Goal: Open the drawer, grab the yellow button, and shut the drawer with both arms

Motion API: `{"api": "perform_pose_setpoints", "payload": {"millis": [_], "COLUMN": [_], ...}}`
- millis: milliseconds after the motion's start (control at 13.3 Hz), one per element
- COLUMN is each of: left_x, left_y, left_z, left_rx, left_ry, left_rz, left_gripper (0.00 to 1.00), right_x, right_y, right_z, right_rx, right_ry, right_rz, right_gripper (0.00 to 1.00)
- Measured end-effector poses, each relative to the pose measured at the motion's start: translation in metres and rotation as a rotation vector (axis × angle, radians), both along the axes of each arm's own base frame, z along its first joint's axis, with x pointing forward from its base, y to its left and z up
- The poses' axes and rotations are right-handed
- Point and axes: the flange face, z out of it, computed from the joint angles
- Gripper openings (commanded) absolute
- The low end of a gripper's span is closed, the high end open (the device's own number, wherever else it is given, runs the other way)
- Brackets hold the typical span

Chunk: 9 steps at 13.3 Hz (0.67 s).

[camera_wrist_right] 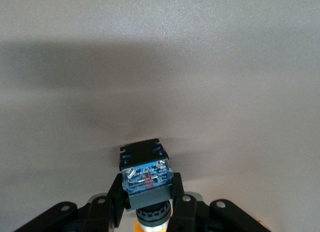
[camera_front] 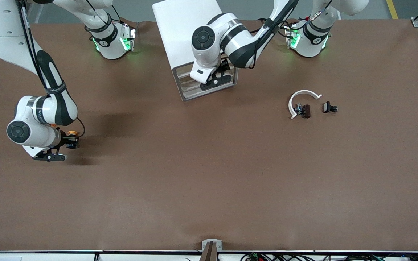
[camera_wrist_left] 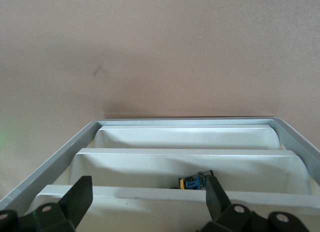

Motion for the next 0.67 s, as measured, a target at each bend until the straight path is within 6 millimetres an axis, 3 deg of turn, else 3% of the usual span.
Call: {"api": "perform_pose_setpoints", "payload": {"millis": [75,225,300,674], "left_x": [0.0,-0.0004,-0.0007,-0.0002], "left_y": [0.0,-0.0001,-0.0003,-0.0028], "left_z": [0.0,0.0,0.0,0.0037], "left_rx": [0.001,0.01,0.015,0.014], "left_ry": [0.0,-0.001,-0.002,-0.009], "left_rz": [0.002,0.031,0.05,0.074], "left_gripper": [1.0,1.0,1.0,1.0], "right_x": [0.0,0.0,0.0,0.0034], "right_y": [-0.0002,-0.0006,-0.0007,-0.0018], "right_z": [0.0,0.0,0.0,0.0062], "right_rx": [0.0,0.001,0.001,-0.001], "right_ry": [0.0,-0.001,-0.001,0.023], "right_rz": [-0.001,-0.003,-0.003,-0.01], "right_gripper": [0.16,0.66,0.98,1.0]}}
